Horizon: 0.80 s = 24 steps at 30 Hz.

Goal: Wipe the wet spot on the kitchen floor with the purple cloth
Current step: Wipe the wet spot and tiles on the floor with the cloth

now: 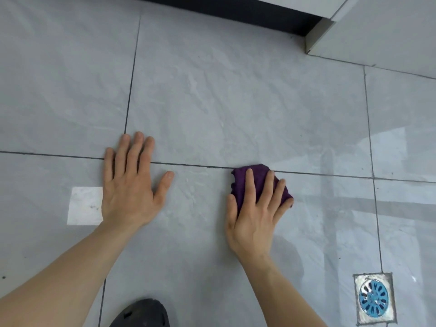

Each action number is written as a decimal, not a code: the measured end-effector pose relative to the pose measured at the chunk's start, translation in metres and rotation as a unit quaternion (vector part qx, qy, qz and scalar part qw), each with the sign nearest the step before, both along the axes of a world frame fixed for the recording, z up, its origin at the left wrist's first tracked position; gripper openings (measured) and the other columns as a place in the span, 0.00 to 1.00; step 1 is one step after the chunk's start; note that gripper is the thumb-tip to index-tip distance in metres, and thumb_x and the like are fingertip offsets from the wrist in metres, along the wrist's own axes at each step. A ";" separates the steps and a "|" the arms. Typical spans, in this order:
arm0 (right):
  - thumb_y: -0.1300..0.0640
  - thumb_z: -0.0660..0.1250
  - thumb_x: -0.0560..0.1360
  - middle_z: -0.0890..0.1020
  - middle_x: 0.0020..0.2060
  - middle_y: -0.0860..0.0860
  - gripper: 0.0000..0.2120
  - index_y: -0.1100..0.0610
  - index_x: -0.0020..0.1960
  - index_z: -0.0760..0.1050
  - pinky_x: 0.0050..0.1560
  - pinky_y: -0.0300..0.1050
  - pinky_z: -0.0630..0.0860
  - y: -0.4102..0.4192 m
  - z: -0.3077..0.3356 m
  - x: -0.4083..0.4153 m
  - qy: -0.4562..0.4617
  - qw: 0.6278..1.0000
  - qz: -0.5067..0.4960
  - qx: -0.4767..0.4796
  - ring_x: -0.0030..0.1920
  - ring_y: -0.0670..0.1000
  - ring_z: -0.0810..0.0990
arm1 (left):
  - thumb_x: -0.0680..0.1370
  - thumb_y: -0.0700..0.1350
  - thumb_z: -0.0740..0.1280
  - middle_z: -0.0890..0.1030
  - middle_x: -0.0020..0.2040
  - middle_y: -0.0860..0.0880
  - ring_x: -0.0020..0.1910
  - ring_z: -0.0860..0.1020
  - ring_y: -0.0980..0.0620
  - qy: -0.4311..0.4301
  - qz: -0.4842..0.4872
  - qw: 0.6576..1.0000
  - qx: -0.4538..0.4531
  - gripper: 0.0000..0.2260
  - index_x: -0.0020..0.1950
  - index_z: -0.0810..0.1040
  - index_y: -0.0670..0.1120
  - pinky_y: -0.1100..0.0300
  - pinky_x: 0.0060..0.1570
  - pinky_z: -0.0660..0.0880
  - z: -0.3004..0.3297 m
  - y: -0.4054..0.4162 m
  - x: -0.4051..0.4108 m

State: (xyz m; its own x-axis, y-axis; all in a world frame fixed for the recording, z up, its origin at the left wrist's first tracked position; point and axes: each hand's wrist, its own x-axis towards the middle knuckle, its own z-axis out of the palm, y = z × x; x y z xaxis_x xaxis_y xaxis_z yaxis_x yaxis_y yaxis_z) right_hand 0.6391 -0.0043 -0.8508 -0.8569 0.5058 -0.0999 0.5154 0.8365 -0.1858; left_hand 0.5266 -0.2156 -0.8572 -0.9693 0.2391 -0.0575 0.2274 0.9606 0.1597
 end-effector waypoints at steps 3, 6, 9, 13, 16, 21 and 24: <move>0.40 0.55 0.82 0.58 0.80 0.62 0.29 0.50 0.80 0.60 0.76 0.75 0.50 -0.012 -0.002 -0.041 0.005 1.000 0.026 0.002 0.80 0.69 0.52 | 0.81 0.63 0.53 0.56 0.84 0.44 0.84 0.51 0.43 0.001 -0.004 1.000 0.000 0.35 0.83 0.54 0.45 0.40 0.81 0.49 -0.001 -0.001 -0.001; 0.38 0.53 0.82 0.58 0.81 0.61 0.29 0.50 0.80 0.60 0.77 0.73 0.50 -0.024 0.000 -0.073 0.005 0.999 0.049 0.000 0.81 0.68 0.51 | 0.81 0.63 0.53 0.57 0.84 0.44 0.84 0.51 0.43 0.004 -0.003 1.000 -0.005 0.35 0.83 0.55 0.45 0.40 0.81 0.50 -0.001 -0.002 -0.001; 0.38 0.53 0.83 0.57 0.81 0.60 0.30 0.49 0.81 0.58 0.78 0.71 0.50 -0.028 0.002 -0.079 -0.003 0.998 0.070 -0.002 0.81 0.66 0.50 | 0.80 0.63 0.53 0.57 0.84 0.45 0.84 0.51 0.43 0.000 -0.005 1.000 0.001 0.35 0.83 0.54 0.46 0.40 0.81 0.50 -0.002 -0.002 -0.001; 0.37 0.54 0.82 0.57 0.82 0.58 0.31 0.48 0.81 0.57 0.79 0.67 0.51 -0.022 0.007 -0.069 0.002 0.992 0.122 -0.008 0.82 0.63 0.52 | 0.81 0.62 0.52 0.57 0.84 0.45 0.84 0.51 0.43 -0.007 -0.003 1.000 0.011 0.34 0.83 0.54 0.46 0.40 0.81 0.49 -0.001 -0.002 -0.001; 0.35 0.53 0.81 0.56 0.82 0.56 0.32 0.46 0.82 0.55 0.80 0.64 0.50 -0.023 0.014 -0.066 0.004 0.990 0.141 -0.033 0.82 0.61 0.52 | 0.81 0.62 0.52 0.57 0.84 0.45 0.84 0.51 0.44 -0.007 -0.002 1.000 0.015 0.34 0.83 0.55 0.46 0.41 0.82 0.49 -0.001 -0.002 -0.001; 0.41 0.61 0.82 0.63 0.81 0.51 0.32 0.52 0.81 0.57 0.79 0.55 0.59 0.000 0.032 -0.060 0.101 0.980 0.069 -0.156 0.81 0.51 0.59 | 0.80 0.62 0.53 0.58 0.84 0.46 0.84 0.51 0.45 -0.025 -0.007 0.999 0.033 0.35 0.83 0.56 0.46 0.41 0.82 0.50 0.001 -0.003 -0.001; 0.44 0.66 0.79 0.67 0.79 0.50 0.33 0.54 0.80 0.61 0.79 0.55 0.62 0.016 0.031 -0.056 0.090 0.981 0.086 -0.147 0.81 0.52 0.60 | 0.80 0.63 0.55 0.61 0.83 0.47 0.84 0.54 0.45 -0.017 -0.010 0.996 0.082 0.34 0.82 0.59 0.47 0.43 0.82 0.50 0.008 0.001 -0.004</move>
